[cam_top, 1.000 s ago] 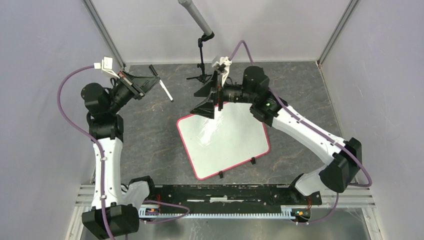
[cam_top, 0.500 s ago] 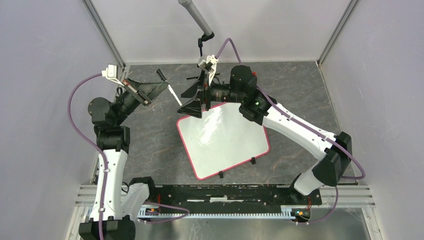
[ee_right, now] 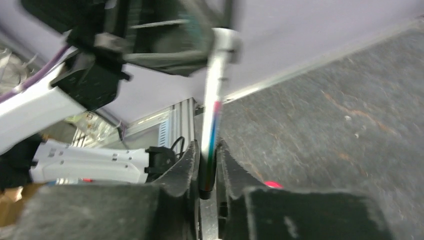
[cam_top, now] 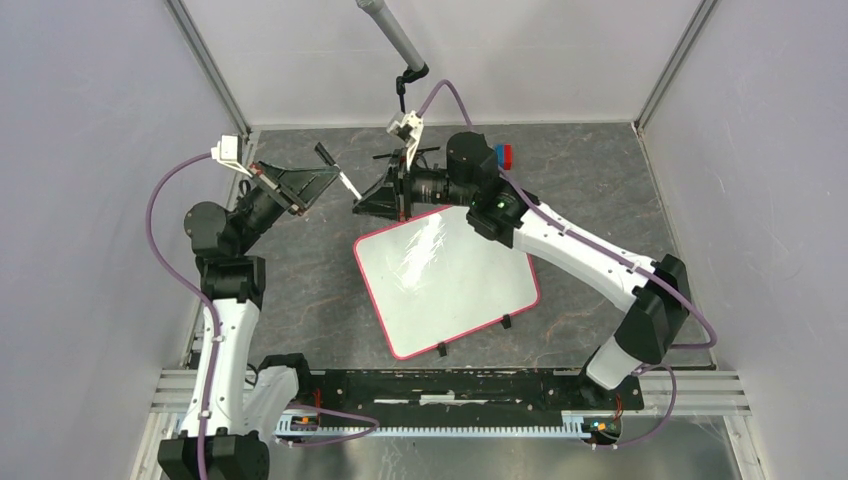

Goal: Write a sentence on the whiteboard
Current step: Pass from the left arm to the right, then pass from the right arm to the left, then open the pen cap from the whiteboard marker.

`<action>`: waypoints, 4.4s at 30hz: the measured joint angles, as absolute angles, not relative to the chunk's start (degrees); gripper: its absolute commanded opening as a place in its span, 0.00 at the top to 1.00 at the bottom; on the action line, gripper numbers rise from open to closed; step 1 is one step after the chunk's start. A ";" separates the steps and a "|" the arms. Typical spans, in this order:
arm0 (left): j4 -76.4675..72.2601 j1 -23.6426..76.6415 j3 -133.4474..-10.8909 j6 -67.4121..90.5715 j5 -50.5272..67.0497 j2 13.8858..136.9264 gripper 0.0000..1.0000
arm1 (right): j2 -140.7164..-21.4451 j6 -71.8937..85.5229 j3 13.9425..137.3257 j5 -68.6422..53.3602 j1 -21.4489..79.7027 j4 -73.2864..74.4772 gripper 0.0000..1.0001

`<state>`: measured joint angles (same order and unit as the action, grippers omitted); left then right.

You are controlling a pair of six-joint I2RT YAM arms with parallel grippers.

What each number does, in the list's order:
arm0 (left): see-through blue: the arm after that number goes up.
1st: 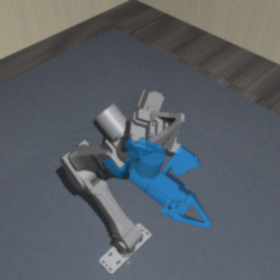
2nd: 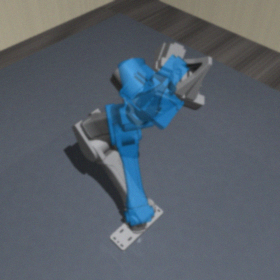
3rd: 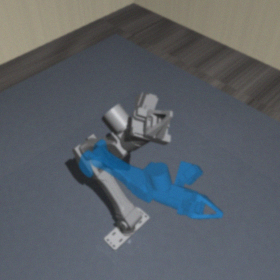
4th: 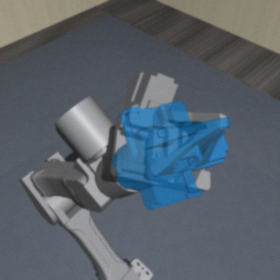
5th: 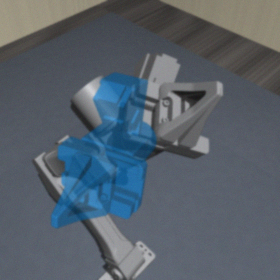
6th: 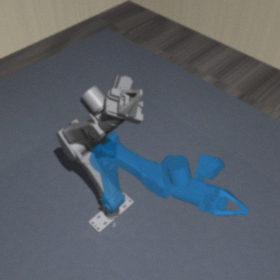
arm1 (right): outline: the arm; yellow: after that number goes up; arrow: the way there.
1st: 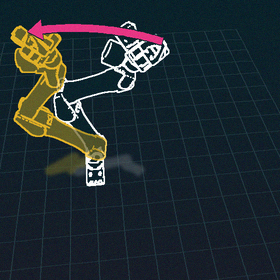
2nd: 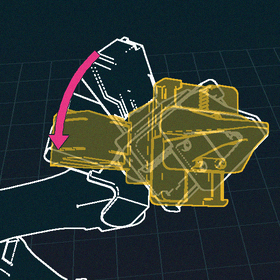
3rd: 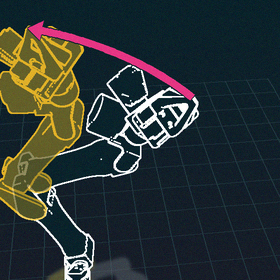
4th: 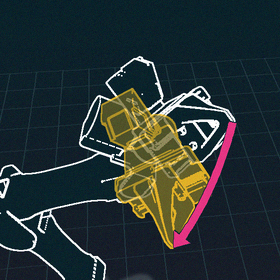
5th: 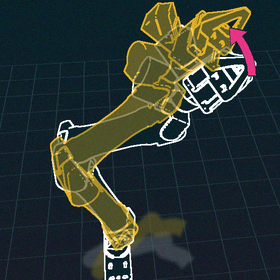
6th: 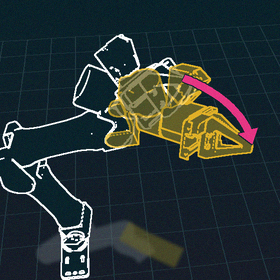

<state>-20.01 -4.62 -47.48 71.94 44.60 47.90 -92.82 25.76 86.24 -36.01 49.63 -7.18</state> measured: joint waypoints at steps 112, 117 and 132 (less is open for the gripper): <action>-6.57 19.20 -57.56 49.71 63.92 59.66 0.98 | -69.54 44.36 58.83 -58.41 34.06 -25.63 0.53; -7.51 19.53 -57.56 50.06 64.27 59.77 0.98 | -69.78 45.30 58.67 -58.43 34.06 -26.50 0.55; -3.81 19.75 -57.12 48.69 63.88 60.10 0.98 | -70.50 41.15 58.81 -58.02 34.06 -21.41 0.54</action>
<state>-3.81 19.75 -57.12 48.69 63.88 60.10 -70.50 41.15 58.81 -58.02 34.06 -21.41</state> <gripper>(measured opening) 0.135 0.503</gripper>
